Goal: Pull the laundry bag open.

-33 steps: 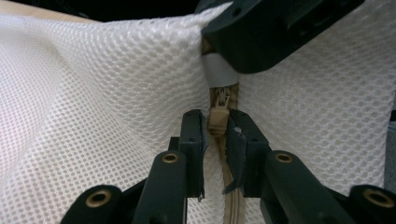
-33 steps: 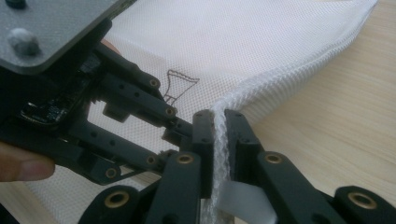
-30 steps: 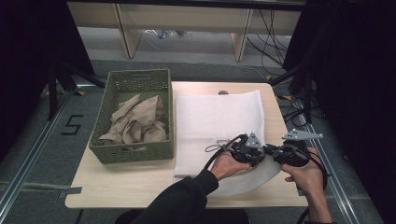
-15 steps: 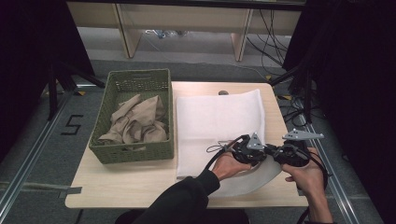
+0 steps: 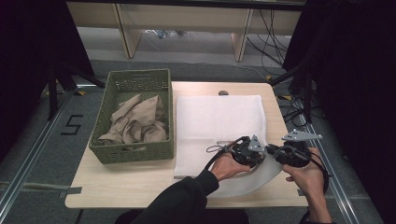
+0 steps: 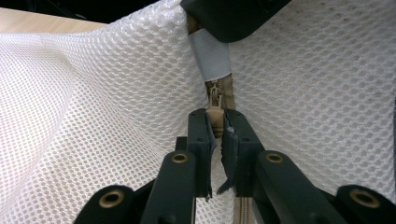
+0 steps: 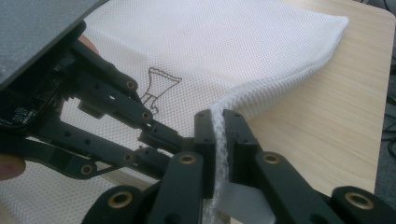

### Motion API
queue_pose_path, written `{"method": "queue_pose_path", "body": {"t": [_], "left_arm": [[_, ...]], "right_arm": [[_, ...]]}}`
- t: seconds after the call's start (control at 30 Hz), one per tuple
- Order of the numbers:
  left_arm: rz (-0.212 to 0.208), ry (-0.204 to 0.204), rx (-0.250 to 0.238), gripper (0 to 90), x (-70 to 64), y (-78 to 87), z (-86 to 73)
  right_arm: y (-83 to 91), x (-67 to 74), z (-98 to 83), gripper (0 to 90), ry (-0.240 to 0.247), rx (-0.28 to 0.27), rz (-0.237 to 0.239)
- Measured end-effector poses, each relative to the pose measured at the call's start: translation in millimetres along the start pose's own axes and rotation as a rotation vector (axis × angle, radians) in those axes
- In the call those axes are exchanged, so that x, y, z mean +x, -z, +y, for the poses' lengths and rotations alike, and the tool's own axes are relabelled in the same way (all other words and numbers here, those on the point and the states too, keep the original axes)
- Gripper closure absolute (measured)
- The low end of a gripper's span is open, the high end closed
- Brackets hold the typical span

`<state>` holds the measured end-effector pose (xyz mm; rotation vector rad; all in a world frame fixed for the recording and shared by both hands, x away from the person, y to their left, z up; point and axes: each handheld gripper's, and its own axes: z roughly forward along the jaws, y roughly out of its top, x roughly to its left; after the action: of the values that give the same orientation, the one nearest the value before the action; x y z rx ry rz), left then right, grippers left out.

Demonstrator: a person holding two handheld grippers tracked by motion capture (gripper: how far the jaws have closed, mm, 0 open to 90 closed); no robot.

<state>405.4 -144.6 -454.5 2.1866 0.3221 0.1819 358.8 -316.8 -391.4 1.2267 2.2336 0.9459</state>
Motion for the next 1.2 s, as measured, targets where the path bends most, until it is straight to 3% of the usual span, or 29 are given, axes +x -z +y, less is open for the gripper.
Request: {"method": "queue_pose_path", "body": {"t": [0.1,0.13,0.23,0.37,0.4,0.47,0.6,0.63,0.67,0.7,0.73,0.77,0.93,0.97,1.0,1.03,1.1,1.17,1.2], "left_arm": [[0.000,0.007,0.006,81.2,0.5,0.2,0.0],[0.005,0.007,0.007,81.2,0.1,0.6,-0.1],[0.011,-0.007,0.002,81.2,0.0,2.0,0.2],[0.009,-0.020,0.025,81.2,0.8,4.8,-0.2],[0.011,-0.007,0.017,81.2,0.4,4.1,-0.7],[0.009,-0.028,0.034,81.2,1.3,5.2,-0.9],[0.011,-0.036,0.059,81.3,0.7,4.9,-2.1],[0.010,-0.041,0.066,81.3,0.7,4.5,-3.6],[0.008,-0.041,0.071,81.3,0.8,4.7,-4.8],[0.009,-0.027,0.066,81.3,0.2,4.6,-5.6],[0.006,-0.038,0.076,81.3,1.4,6.1,-5.6],[0.005,-0.040,0.076,81.3,1.3,6.6,-5.8],[0.006,-0.049,0.105,81.3,0.9,11.4,-10.9],[0.004,-0.063,0.110,81.3,1.8,12.2,-11.8],[0.004,-0.041,0.110,81.3,0.9,12.7,-13.5],[0.004,-0.046,0.115,81.3,1.0,13.9,-15.3],[0.003,-0.040,0.121,81.3,0.3,14.2,-18.2],[-0.004,-0.064,0.138,81.3,-0.1,14.5,-19.1],[-0.005,-0.062,0.138,81.3,-1.3,13.7,-19.7]], "right_arm": [[-1.0,3.4,-0.4,85.3,-0.034,-0.017,0.009],[-1.0,1.6,-0.7,85.3,0.000,-0.019,-0.005],[-0.2,2.2,-0.3,85.3,-0.023,-0.016,0.006],[-1.2,1.9,-1.0,85.3,0.001,-0.025,0.004],[-1.9,1.8,-1.2,85.3,0.007,-0.026,0.006],[-3.0,4.8,-0.9,85.3,-0.020,-0.020,0.006],[-4.3,2.7,-1.9,85.5,0.018,-0.016,-0.018],[-4.2,4.4,-2.5,85.5,-0.007,-0.005,-0.014],[-4.6,0.8,-2.6,85.6,0.019,-0.016,-0.013],[-3.6,1.4,-2.4,85.6,-0.009,-0.006,-0.015],[-3.9,-0.1,-2.9,85.6,-0.002,-0.008,-0.014],[-3.3,1.9,-3.7,85.6,-0.033,0.003,-0.015],[-4.8,0.7,-4.2,85.6,-0.023,-0.002,-0.016],[-6.5,-0.3,-5.8,85.6,-0.005,-0.007,-0.022],[-5.9,-1.2,-5.9,85.6,0.003,0.000,-0.029],[-6.9,-3.5,-5.8,85.7,0.024,-0.008,-0.023],[-6.4,-2.6,-5.8,85.7,-0.012,-0.005,-0.023],[-5.8,-1.8,-6.1,85.7,-0.023,0.003,-0.026],[-6.9,-3.6,-6.7,85.7,0.011,-0.005,-0.030]]}}
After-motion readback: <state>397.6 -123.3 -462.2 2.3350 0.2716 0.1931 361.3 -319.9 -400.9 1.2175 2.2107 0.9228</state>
